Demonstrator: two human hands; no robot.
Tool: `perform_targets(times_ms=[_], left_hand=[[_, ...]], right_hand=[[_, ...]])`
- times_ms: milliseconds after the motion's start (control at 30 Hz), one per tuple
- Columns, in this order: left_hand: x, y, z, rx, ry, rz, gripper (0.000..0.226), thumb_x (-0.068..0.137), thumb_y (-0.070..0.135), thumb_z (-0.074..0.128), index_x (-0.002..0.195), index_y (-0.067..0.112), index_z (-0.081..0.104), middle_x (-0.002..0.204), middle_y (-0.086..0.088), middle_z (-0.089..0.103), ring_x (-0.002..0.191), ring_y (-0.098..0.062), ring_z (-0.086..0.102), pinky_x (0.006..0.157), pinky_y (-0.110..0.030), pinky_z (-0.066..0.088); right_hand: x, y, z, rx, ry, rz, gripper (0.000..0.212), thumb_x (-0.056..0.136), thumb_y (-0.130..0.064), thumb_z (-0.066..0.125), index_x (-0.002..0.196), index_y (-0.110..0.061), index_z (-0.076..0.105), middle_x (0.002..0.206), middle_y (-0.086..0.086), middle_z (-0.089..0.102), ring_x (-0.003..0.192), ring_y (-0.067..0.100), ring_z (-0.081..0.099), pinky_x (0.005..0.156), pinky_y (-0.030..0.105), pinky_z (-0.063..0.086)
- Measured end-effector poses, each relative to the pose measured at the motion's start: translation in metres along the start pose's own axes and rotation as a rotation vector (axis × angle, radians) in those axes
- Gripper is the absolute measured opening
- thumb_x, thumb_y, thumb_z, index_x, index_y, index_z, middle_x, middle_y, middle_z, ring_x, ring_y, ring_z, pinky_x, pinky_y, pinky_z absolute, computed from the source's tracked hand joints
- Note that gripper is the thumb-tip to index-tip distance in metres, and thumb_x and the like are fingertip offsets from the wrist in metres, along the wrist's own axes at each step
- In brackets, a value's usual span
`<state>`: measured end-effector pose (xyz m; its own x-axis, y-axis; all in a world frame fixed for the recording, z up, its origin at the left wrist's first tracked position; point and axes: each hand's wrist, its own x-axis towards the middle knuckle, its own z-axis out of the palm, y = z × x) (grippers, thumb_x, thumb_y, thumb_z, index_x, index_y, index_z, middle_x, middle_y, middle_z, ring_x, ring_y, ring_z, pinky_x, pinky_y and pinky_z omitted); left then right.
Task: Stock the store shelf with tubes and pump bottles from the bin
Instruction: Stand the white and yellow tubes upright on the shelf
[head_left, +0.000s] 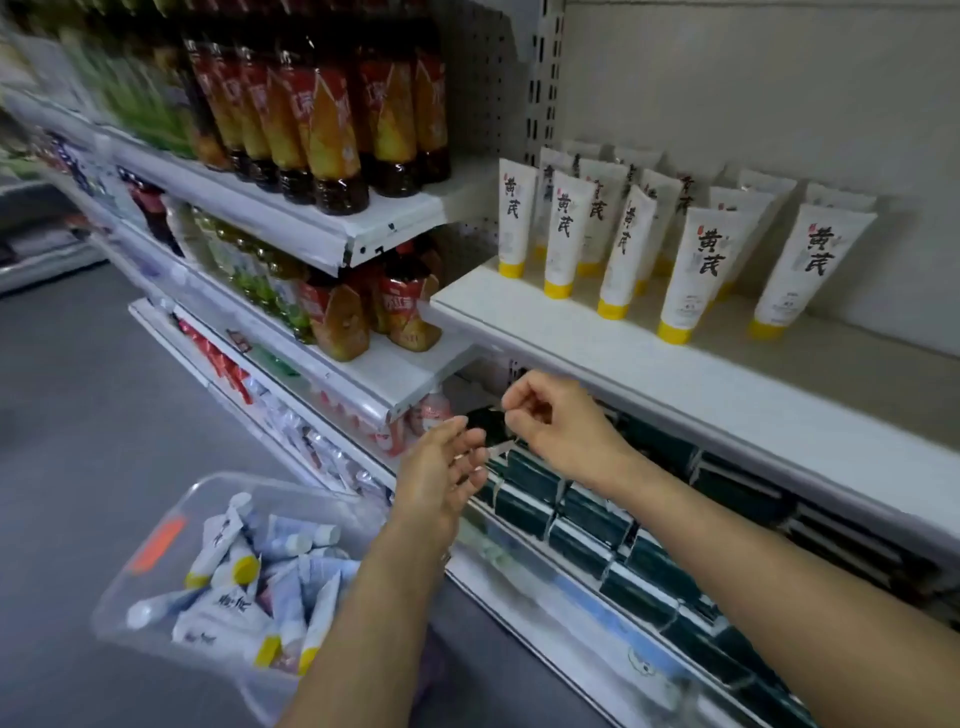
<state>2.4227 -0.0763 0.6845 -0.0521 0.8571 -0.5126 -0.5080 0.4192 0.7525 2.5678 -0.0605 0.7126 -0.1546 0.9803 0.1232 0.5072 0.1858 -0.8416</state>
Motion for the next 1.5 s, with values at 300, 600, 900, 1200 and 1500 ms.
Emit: perform_targets(times_ms=[300, 600, 900, 1200, 1500], left_hand=[[0.015, 0.011, -0.139, -0.003, 0.223, -0.078, 0.011, 0.095, 0.018, 0.052, 0.093, 0.015, 0.063, 0.083, -0.003, 0.066, 0.068, -0.016, 0.059, 0.062, -0.026, 0.046], [0.04, -0.014, -0.274, -0.03, 0.433, -0.267, 0.012, 0.095, 0.017, 0.053, 0.09, 0.013, 0.063, 0.081, -0.004, 0.065, 0.069, -0.019, 0.058, 0.065, -0.029, 0.047], [0.103, -0.025, -0.371, 0.42, 0.48, -0.186, 0.015, 0.092, 0.01, 0.05, 0.082, 0.014, 0.061, 0.086, -0.012, 0.066, 0.076, -0.025, 0.056, 0.072, -0.034, 0.046], [0.152, -0.053, -0.416, 2.062, -0.163, -0.029, 0.044, 0.095, 0.034, 0.045, 0.138, 0.021, 0.045, 0.141, -0.003, 0.046, 0.133, -0.023, 0.038, 0.117, -0.046, 0.012], [0.177, -0.045, -0.423, 2.341, -0.253, -0.061, 0.051, 0.087, 0.056, 0.048, 0.124, 0.021, 0.058, 0.13, -0.002, 0.056, 0.125, -0.023, 0.044, 0.104, -0.04, 0.027]], right_hand=[[0.014, -0.003, 0.141, 0.089, -0.235, 0.094, 0.021, 0.085, 0.008, 0.057, 0.082, -0.012, 0.06, 0.068, -0.007, 0.055, 0.054, -0.004, 0.049, 0.056, 0.009, 0.04], [0.01, 0.026, 0.279, 0.094, -0.413, 0.335, 0.023, 0.085, 0.004, 0.058, 0.078, -0.018, 0.061, 0.067, 0.001, 0.06, 0.056, 0.011, 0.053, 0.053, 0.021, 0.044], [0.009, 0.056, 0.381, -0.07, -0.558, 0.536, 0.019, 0.085, -0.002, 0.054, 0.071, -0.014, 0.056, 0.063, -0.003, 0.056, 0.065, 0.02, 0.058, 0.063, 0.032, 0.048], [-0.003, 0.087, 0.43, -0.565, -0.836, 0.575, 0.027, 0.096, -0.026, 0.05, 0.115, -0.007, 0.045, 0.125, 0.017, 0.057, 0.115, 0.035, 0.055, 0.078, 0.031, 0.039], [0.001, 0.096, 0.458, -0.477, -0.877, 0.75, 0.047, 0.103, -0.036, 0.036, 0.142, -0.011, 0.039, 0.14, 0.02, 0.048, 0.127, 0.035, 0.047, 0.102, 0.036, 0.039]])
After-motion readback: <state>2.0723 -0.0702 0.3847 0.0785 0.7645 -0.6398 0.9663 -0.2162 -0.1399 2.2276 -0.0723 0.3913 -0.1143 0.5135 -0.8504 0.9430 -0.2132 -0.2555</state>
